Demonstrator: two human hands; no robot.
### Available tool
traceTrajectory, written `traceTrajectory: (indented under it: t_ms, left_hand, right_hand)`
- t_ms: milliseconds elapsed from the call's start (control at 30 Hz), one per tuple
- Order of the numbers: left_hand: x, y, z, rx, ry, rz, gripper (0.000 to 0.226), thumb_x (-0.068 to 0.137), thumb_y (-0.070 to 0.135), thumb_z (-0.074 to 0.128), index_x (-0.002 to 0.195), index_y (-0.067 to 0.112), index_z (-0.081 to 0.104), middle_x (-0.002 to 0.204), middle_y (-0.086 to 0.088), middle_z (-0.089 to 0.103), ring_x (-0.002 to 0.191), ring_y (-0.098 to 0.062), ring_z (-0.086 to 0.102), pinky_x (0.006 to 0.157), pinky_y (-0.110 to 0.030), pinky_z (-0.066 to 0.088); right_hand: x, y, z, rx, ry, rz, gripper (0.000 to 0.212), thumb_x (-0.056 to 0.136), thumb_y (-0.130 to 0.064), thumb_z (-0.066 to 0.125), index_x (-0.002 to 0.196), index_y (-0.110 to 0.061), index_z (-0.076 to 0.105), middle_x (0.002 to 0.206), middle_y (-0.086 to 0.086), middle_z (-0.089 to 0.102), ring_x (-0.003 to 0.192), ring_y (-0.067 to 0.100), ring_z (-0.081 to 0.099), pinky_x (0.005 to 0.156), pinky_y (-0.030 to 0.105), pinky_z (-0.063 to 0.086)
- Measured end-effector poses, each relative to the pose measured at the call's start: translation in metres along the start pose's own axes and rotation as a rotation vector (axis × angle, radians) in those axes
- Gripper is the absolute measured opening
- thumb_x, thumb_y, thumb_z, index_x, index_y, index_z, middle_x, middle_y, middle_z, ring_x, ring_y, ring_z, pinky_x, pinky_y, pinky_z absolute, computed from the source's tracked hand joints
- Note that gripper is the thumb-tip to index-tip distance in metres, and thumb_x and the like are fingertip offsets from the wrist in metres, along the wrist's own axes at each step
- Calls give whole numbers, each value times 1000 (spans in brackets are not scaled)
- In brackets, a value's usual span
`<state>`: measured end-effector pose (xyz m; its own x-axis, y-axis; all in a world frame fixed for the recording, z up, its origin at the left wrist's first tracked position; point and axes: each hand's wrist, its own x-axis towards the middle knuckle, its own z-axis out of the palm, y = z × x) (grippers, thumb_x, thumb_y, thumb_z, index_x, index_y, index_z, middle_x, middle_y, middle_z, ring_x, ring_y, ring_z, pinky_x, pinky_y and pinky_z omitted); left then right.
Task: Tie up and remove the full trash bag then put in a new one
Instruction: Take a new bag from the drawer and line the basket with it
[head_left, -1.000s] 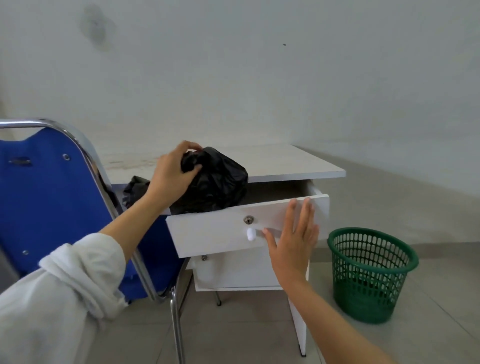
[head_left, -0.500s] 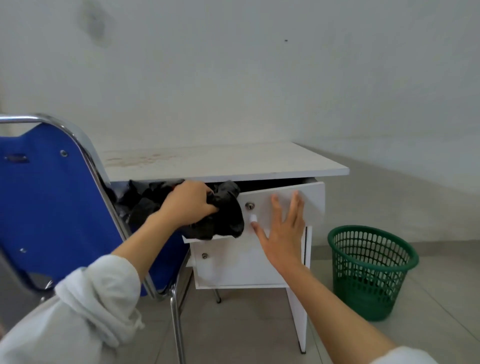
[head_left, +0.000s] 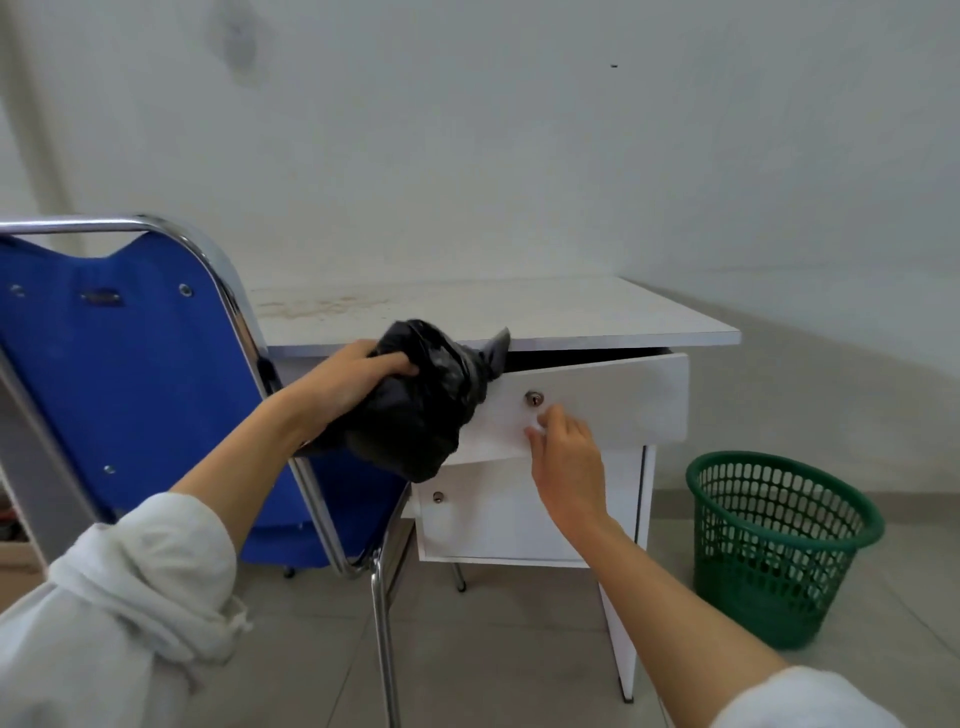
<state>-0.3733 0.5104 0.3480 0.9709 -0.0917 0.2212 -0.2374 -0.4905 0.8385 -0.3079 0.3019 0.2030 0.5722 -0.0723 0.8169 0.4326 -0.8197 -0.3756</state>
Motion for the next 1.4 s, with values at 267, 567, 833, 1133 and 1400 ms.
traceTrajectory:
  t_ms: [267,567,833,1133,1400]
  left_hand:
    - [15,-37,16,571,-25,52,27,94,30,50,113,13,59,103,-7,66,90,-24,61,81,-35,47]
    - [49,-75,53,777,245,147,32,94,41,46,115,16,45,79,-4,59,63,-21,54,48,-29,38]
    - [79,-101,52,603,247,90,34,94,42,46,115,16,51,98,-8,65,76,-22,57,60,-32,45]
    - [55,-71,83,117,-30,87,25,93,31,53,114,19,59,105,0,65,96,-18,59,81,-29,45]
    - [36,-39,150,-111,-138,57,22,92,28,52,111,19,59,103,-1,67,95,-18,63,86,-35,51]
  right_hand:
    - [8,3,-8,118,-78,26,17,94,-19,53,86,-3,52,80,10,60,83,26,52,63,28,33]
    - [32,10,19,122,-91,79,18,93,-19,57,96,-1,59,87,12,66,84,28,59,66,30,41]
    - [50,32,46,140,-205,237,31,100,-26,41,110,-5,62,100,15,67,92,32,62,72,34,49]
    - [13,18,-12,718,-598,473,35,89,-52,50,118,-35,58,119,-11,61,112,9,56,96,35,48]
    - [-7,51,-73,839,-598,606,36,82,-36,68,116,-30,59,119,0,63,107,16,62,78,34,58]
